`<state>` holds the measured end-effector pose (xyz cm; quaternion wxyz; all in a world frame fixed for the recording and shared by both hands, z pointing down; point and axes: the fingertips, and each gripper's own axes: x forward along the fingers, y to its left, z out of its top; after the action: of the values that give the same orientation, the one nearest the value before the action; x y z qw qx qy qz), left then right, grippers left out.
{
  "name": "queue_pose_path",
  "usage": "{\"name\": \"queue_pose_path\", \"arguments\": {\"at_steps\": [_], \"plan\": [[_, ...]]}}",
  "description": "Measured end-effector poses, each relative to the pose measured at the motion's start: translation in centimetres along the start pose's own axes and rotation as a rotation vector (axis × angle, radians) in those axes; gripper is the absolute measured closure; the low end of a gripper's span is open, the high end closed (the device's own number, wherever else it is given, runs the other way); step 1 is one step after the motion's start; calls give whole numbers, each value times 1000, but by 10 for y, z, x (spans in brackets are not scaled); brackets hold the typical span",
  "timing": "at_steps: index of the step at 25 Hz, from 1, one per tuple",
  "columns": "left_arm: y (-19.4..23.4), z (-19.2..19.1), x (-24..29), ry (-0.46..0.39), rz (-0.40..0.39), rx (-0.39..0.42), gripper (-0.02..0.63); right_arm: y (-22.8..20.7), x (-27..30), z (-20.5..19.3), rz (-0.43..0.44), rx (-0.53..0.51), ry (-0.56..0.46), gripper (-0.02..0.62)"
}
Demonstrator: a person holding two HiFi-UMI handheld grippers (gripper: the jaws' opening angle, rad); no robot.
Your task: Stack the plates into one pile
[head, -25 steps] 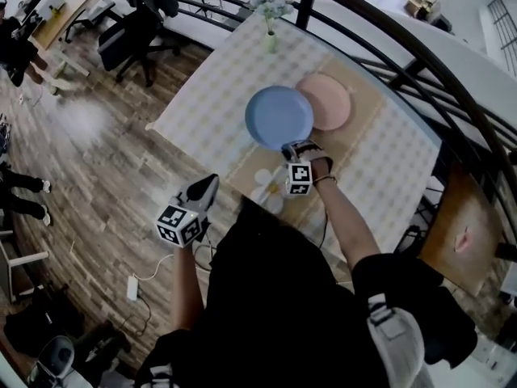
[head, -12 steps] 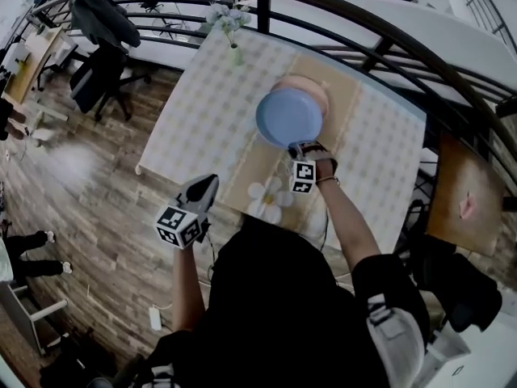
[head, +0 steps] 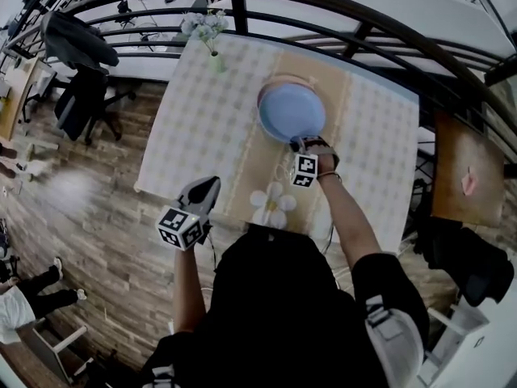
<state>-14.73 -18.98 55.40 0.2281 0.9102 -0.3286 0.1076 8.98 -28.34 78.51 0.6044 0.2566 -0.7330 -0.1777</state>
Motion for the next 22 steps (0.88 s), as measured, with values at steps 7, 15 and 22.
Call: {"name": "queue_pose_path", "arguments": {"at_steps": [7,15,22], "plan": [[19,10,18,23,-58,4,604,-18,17,3,-2,25,35,555],[34,15,29,35,-105,24,604,-19,35,7,48,128,79,541],[48,13,26,28,-81,28,604,-23,37,8,43,187,83,503]]}}
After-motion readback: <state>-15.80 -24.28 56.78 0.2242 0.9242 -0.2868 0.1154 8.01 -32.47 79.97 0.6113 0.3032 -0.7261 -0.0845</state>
